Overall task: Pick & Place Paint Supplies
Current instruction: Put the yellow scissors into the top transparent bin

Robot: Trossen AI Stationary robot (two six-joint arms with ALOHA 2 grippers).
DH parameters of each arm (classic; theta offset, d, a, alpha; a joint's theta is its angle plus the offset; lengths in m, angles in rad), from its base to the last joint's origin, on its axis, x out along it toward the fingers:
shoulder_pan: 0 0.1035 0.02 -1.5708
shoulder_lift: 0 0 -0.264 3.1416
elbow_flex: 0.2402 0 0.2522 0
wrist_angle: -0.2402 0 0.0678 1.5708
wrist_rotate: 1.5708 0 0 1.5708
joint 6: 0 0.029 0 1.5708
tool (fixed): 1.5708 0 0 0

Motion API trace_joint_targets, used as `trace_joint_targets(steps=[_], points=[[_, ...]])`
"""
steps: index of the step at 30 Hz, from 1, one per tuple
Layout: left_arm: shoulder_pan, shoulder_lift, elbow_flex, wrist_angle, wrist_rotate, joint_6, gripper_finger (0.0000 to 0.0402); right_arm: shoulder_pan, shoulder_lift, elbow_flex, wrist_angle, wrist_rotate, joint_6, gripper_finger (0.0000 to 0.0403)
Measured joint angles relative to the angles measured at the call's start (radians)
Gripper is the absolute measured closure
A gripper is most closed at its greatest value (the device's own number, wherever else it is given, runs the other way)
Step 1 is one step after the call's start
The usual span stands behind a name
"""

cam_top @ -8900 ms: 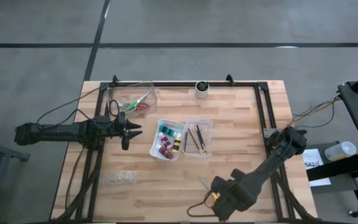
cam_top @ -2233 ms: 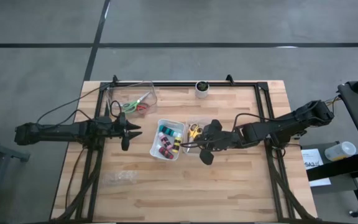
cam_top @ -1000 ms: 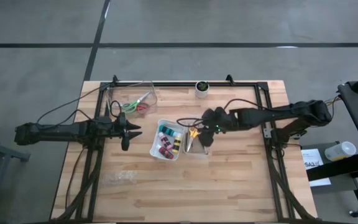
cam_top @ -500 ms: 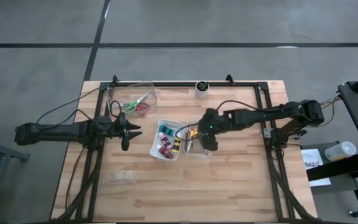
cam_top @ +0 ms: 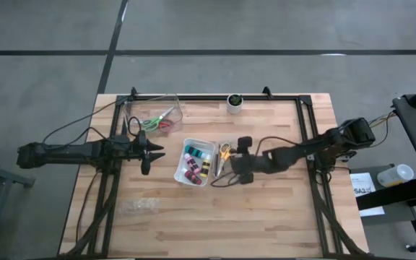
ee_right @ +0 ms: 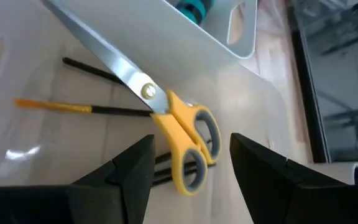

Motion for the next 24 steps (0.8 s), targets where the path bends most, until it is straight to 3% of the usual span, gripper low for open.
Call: trace_joint_targets(steps=[7, 11, 15, 20, 24], points=[[0.0, 0.0, 0.0, 0.0, 0.0, 0.0, 0.0251, 0.017, 0.0, -0.166, 0.367, 0.004, -0.137, 0.0197], [0.0, 0.0, 0.0, 0.0, 0.0, 0.0, 0.0252, 0.014, 0.0, -0.19, 0.423, -0.027, -0.211, 0.0197], [0.0, 0.0, 0.0, 0.0, 0.0, 0.0, 0.0252, 0.014, -0.002, -0.147, 0.344, -0.037, -0.167, 0.0197], [0.0, 0.0, 0.0, 0.0, 0.0, 0.0, 0.0252, 0.012, -0.019, -0.029, 0.119, -0.05, -0.138, 0.0197], [0.0, 0.0, 0.0, 0.0, 0.0, 0.0, 0.0252, -0.024, -0.03, 0.084, -0.082, -0.171, -0.101, 0.0197]])
